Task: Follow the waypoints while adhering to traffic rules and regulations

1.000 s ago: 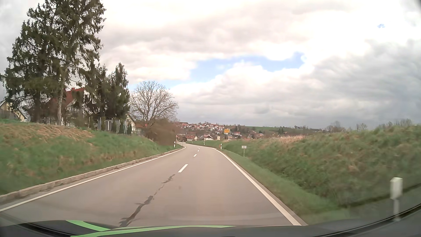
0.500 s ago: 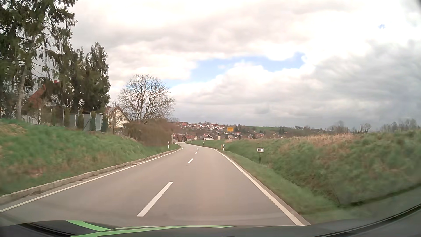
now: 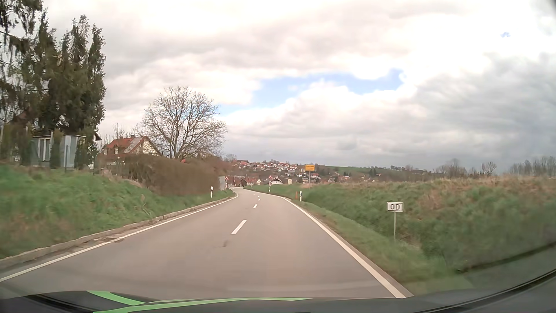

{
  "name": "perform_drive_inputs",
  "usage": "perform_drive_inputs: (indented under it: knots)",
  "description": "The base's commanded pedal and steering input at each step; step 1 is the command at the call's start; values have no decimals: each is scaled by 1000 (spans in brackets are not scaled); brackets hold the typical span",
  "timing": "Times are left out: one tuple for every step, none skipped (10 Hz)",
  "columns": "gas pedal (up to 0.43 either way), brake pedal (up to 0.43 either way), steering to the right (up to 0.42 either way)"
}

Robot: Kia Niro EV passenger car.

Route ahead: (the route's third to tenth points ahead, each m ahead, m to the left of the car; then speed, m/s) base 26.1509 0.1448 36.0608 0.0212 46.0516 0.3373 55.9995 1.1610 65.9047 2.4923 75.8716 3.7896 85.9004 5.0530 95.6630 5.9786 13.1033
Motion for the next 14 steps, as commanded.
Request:
perform_drive_inputs:
  knots:
    - [0,134,0]
    - [0,134,0]
    - [0,134,0]
    - [0,140,0]
    - [0,140,0]
    - [0,140,0]
    - [0,140,0]
    - [0,134,0]
    - [0,122,0]
    - [0,116,0]
    - [0,104,-1]
    - [0,85,-3]
    - [0,67,-4]
    - [0,61,-4]
